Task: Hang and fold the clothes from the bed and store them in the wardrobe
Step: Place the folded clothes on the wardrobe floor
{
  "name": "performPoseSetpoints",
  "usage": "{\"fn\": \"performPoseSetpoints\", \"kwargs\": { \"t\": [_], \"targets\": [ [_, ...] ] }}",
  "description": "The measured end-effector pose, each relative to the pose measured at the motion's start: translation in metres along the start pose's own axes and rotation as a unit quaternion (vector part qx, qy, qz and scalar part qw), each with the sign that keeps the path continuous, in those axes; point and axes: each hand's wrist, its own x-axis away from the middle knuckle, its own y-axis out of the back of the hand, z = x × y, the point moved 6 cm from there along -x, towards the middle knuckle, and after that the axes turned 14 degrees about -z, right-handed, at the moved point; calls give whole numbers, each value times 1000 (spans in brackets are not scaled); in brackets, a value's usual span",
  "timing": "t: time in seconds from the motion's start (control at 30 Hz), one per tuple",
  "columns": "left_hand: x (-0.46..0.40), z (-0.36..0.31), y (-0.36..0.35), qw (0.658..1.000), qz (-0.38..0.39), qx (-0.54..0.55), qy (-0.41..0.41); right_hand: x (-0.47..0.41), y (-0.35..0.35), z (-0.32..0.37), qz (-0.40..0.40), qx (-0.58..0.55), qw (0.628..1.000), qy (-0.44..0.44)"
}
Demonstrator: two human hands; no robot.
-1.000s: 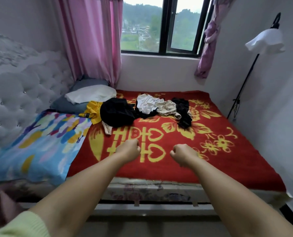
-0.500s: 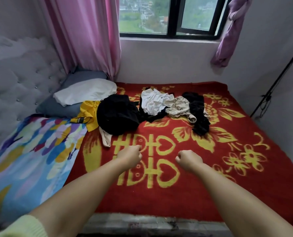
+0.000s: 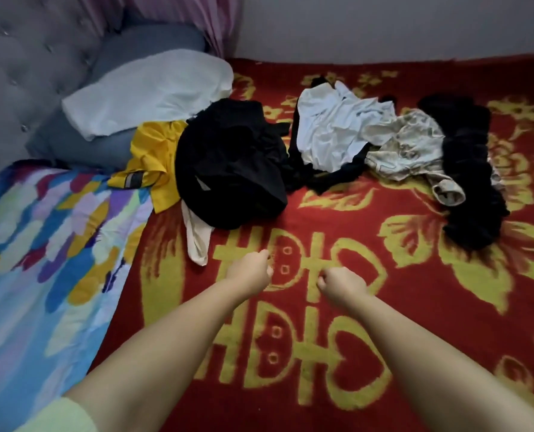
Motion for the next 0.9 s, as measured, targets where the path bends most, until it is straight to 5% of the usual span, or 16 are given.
{"fn": "performPoseSetpoints", "kwargs": {
  "t": [0.3, 0.57, 0.9],
  "targets": [
    [-172, 51, -52, 980, -137, -123, -69, -119, -143, 15, -6, -23, 1000, -6],
    [-254, 66, -99, 984, -83, -144, -55, -117, -173, 15, -201, 35, 979, 27],
    [-190, 98, -64, 985, -129, -41, -104, -122, -180, 8, -79, 55, 995, 5]
  ]
}}
